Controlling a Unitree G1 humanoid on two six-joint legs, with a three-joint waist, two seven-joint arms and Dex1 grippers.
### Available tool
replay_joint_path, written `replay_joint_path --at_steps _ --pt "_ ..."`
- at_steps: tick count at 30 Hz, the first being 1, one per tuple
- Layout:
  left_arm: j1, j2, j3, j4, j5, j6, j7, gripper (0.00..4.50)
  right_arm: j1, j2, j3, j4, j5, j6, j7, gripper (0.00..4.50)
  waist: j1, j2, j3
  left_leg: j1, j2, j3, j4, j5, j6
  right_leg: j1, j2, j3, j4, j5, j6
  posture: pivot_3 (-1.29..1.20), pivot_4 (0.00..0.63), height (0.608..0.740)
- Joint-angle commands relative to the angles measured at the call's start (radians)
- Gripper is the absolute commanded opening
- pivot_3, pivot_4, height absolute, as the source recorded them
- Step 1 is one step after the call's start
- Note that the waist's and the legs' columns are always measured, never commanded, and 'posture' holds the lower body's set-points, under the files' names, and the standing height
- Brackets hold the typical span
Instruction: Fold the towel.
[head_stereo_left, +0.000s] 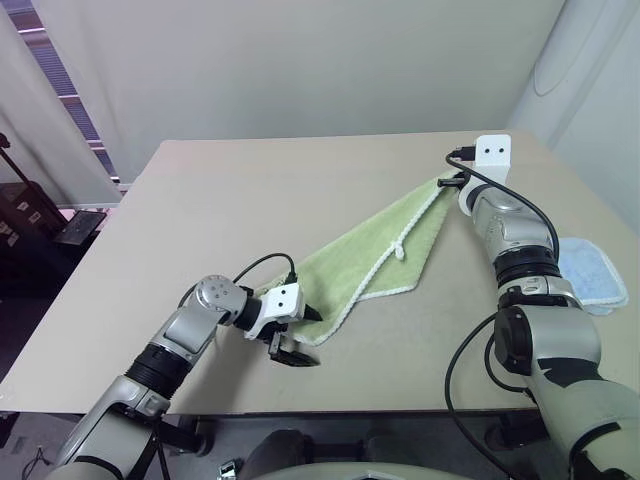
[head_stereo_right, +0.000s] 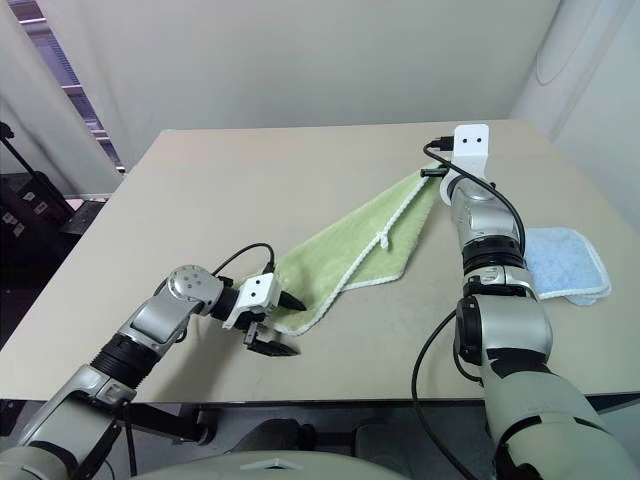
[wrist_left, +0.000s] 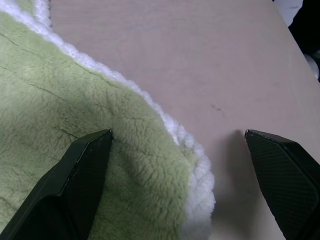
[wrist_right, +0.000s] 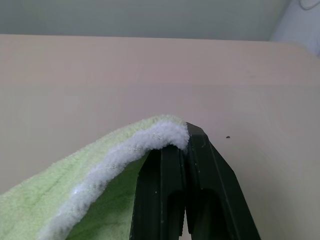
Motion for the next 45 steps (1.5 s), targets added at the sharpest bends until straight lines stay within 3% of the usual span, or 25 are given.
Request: replay_joint_path --at_steps 1,3,5,15,16,21,24,29,34,39,45 --pt "-0.027 -0.005 0.003 0.028 0.016 0.017 0.016 4.50 -0.018 -0.012 -0.015 -0.026 -0.004 -0.018 -0.014 0.07 0.000 0.000 0.000 0.000 0.000 0.000 0.000 0.000 0.000 0.000 0.000 0.000 0.000 0.000 0.000 0.00 0.000 0.740" --pt "-0.033 -0.022 0.008 0.037 0.009 0.031 0.027 4.50 -0.015 -0.013 -0.017 -0.027 -0.002 -0.017 -0.015 0.07 0.000 0.000 0.000 0.000 0.000 0.000 0.000 0.000 0.000 0.000 0.000 0.000 0.001 0.000 0.000 0.00 0.000 0.740" --pt "-0.040 -0.030 0.014 0.039 -0.008 0.062 0.018 3.93 -0.012 -0.014 -0.018 -0.030 -0.002 -0.017 -0.017 0.00 0.001 0.000 0.000 0.000 0.000 0.000 0.001 0.000 0.000 0.000 0.000 0.000 0.001 0.000 0.000 0.00 0.000 0.740" --pt "-0.016 0.044 -0.019 0.026 -0.005 0.070 -0.097 0.25 0.011 -0.020 -0.003 -0.062 -0.016 -0.022 -0.022 0.00 -0.002 0.000 0.000 0.001 0.000 -0.001 0.000 0.001 -0.001 -0.001 0.000 0.000 0.003 0.000 -0.001 0.00 0.000 0.740" --pt "-0.015 0.042 -0.014 0.023 -0.014 0.079 -0.099 0.04 0.014 -0.020 -0.003 -0.064 -0.016 -0.023 -0.021 0.00 -0.002 0.000 0.000 0.001 0.000 -0.001 0.000 0.001 -0.001 -0.001 0.000 0.000 0.003 0.000 -0.001 0.00 0.000 0.740" --pt "-0.019 0.050 0.021 0.008 -0.066 0.133 -0.121 0.04 0.032 -0.019 -0.008 -0.074 -0.016 -0.023 -0.023 0.00 -0.002 0.000 0.000 0.001 0.000 -0.001 0.000 0.001 -0.001 -0.001 0.000 0.000 0.003 0.000 -0.001 0.00 0.000 0.740" --pt "-0.041 0.054 0.082 -0.032 -0.165 0.245 -0.146 0.04 0.046 -0.023 -0.011 -0.087 -0.016 -0.018 -0.026 0.00 -0.002 0.000 0.000 0.001 0.000 -0.001 0.000 0.001 -0.001 -0.001 0.001 0.000 0.003 0.000 -0.001 0.00 0.000 0.740" --pt "-0.161 0.052 0.288 0.019 -0.325 0.426 -0.061 0.04 0.081 -0.037 -0.026 -0.161 -0.005 0.004 -0.025 0.00 0.001 -0.001 0.001 0.001 0.000 -0.002 0.001 0.001 -0.002 -0.001 0.001 0.000 0.004 0.000 -0.001 0.00 0.000 0.740" --pt "-0.345 0.071 0.452 0.267 -0.374 0.423 0.000 0.04 0.130 -0.081 0.007 -0.249 -0.052 0.029 -0.025 0.00 0.000 -0.001 0.001 0.001 0.000 -0.003 0.002 0.002 -0.003 -0.001 0.001 -0.001 0.005 0.000 -0.001 0.00 0.000 0.740" --pt "-0.578 0.029 0.643 0.599 -0.417 0.418 0.229 0.04 0.145 -0.120 -0.015 -0.293 -0.046 0.061 -0.012 0.00 -0.001 -0.003 0.002 0.000 0.000 -0.004 0.001 0.002 -0.003 -0.002 0.001 -0.001 0.005 0.000 -0.001 0.00 0.000 0.740" --pt "-0.782 -0.041 0.742 0.972 -0.357 0.111 0.536 0.04 0.055 -0.151 -0.029 -0.146 -0.045 -0.034 -0.007 0.00 0.000 -0.005 0.003 0.000 0.000 -0.004 0.002 0.003 -0.004 -0.001 0.001 -0.002 0.005 0.000 -0.001 0.00 0.000 0.740"
